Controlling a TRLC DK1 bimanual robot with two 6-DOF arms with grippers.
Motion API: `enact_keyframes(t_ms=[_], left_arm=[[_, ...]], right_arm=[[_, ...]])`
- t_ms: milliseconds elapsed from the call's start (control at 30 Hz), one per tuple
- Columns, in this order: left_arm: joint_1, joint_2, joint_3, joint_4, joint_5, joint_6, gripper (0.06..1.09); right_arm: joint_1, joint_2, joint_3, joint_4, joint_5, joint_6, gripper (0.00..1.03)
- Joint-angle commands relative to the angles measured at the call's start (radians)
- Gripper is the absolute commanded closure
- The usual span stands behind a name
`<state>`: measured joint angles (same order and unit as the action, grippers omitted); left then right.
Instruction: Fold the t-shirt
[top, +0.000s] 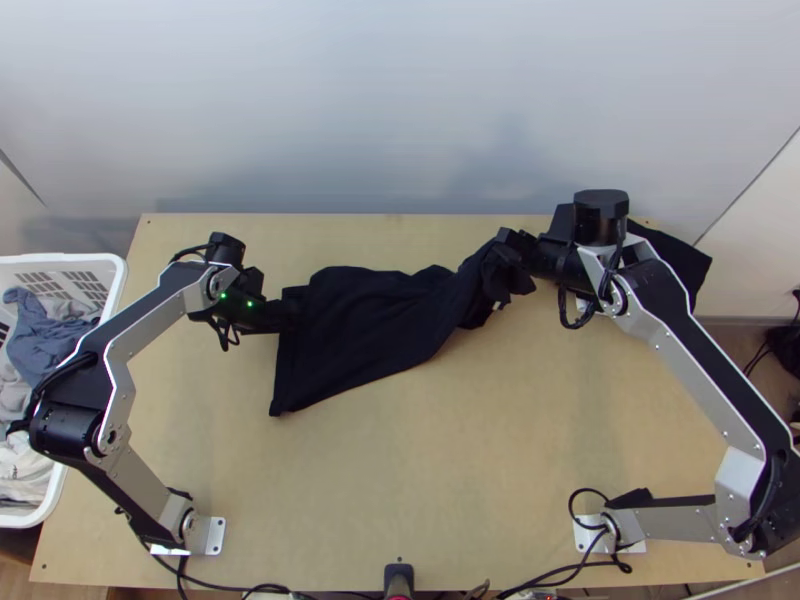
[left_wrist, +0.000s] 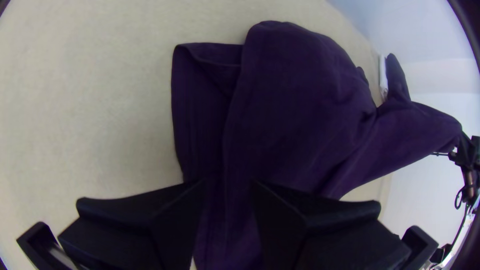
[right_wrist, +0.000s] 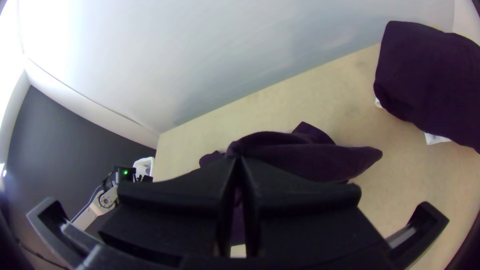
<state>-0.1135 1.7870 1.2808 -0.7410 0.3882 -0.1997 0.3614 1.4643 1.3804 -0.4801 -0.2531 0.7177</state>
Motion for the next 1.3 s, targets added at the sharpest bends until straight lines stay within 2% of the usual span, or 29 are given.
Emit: enact_keyframes(t_ms=[0, 900, 1000, 1033, 1067, 1100, 1200, 1267], left_arm=[[-0.005, 0.002, 0.0, 0.012, -0.003, 0.003, 0.61], [-0.054, 0.1, 0.031, 0.103, -0.026, -0.014, 0.61], [-0.074, 0.106, 0.018, 0.101, -0.026, -0.001, 0.76], [-0.081, 0.106, 0.012, 0.101, -0.026, 0.002, 0.85], [-0.087, 0.106, 0.008, 0.103, -0.026, 0.005, 1.01], [-0.092, 0.104, 0.006, 0.1, -0.026, 0.013, 1.04], [-0.091, 0.103, 0.006, 0.101, -0.035, 0.017, 1.05], [-0.063, 0.088, 0.049, 0.095, -0.084, 0.008, 1.05]], right_arm=[[0.007, -0.016, -0.026, 0.029, 0.0, 0.0, 1.0], [0.007, -0.028, -0.064, 0.075, 0.0, 0.005, 1.0], [0.007, -0.03, -0.066, 0.08, 0.0, 0.008, 1.0], [0.005, -0.028, -0.066, 0.08, 0.0, 0.008, 1.0], [0.004, -0.03, -0.066, 0.08, 0.0, 0.008, 1.0], [0.001, -0.03, -0.066, 0.081, 0.0, 0.008, 1.0], [-0.015, -0.03, -0.063, 0.084, 0.0, 0.008, 1.0], [-0.03, -0.033, -0.058, 0.083, 0.0, 0.008, 1.0]])
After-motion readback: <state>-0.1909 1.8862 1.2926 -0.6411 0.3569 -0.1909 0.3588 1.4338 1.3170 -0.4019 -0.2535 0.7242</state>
